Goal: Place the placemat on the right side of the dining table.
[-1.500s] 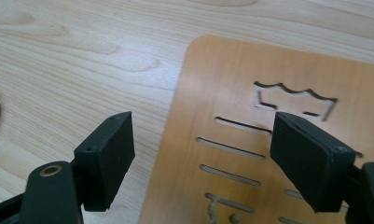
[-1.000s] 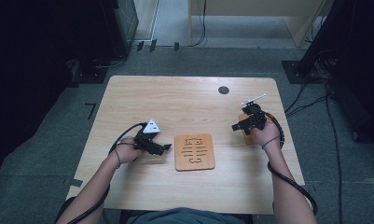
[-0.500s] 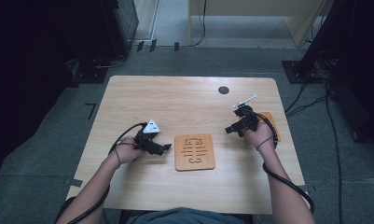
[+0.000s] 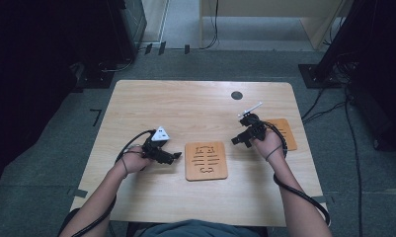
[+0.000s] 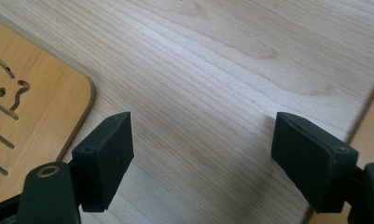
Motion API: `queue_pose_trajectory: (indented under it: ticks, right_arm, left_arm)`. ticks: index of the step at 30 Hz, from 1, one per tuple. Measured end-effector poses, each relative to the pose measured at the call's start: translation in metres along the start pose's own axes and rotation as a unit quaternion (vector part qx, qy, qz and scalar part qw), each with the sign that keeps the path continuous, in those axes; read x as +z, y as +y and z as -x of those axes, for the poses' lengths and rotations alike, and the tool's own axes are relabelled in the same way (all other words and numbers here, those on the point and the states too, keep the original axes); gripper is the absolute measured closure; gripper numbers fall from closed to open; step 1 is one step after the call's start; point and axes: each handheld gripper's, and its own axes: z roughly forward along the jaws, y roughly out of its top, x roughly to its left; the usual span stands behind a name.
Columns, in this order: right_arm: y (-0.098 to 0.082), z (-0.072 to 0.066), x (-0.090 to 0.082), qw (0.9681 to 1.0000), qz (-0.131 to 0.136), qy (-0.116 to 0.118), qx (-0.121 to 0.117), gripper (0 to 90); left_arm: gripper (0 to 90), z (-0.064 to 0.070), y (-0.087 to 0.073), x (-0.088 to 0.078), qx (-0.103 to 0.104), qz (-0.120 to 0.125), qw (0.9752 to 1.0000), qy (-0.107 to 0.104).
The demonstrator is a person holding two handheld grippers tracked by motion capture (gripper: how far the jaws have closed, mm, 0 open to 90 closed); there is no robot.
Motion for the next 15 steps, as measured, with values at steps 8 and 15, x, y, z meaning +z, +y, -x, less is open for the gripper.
queue_pose_trajectory:
  ticks: [8, 15]
  right_arm:
    - [0.002, -0.009, 0.004, 0.9999, -0.005, 0.003, -0.013, 20.9]
    - [0.004, -0.019, 0.006, 0.9996, -0.008, 0.009, -0.027, 20.5]
  left_arm:
    - [10.9, 0.000, 0.000, 0.000, 0.000, 0.000, 1.0000, 0.000]
    - [10.9, 0.000, 0.000, 0.000, 0.000, 0.000, 1.0000, 0.000]
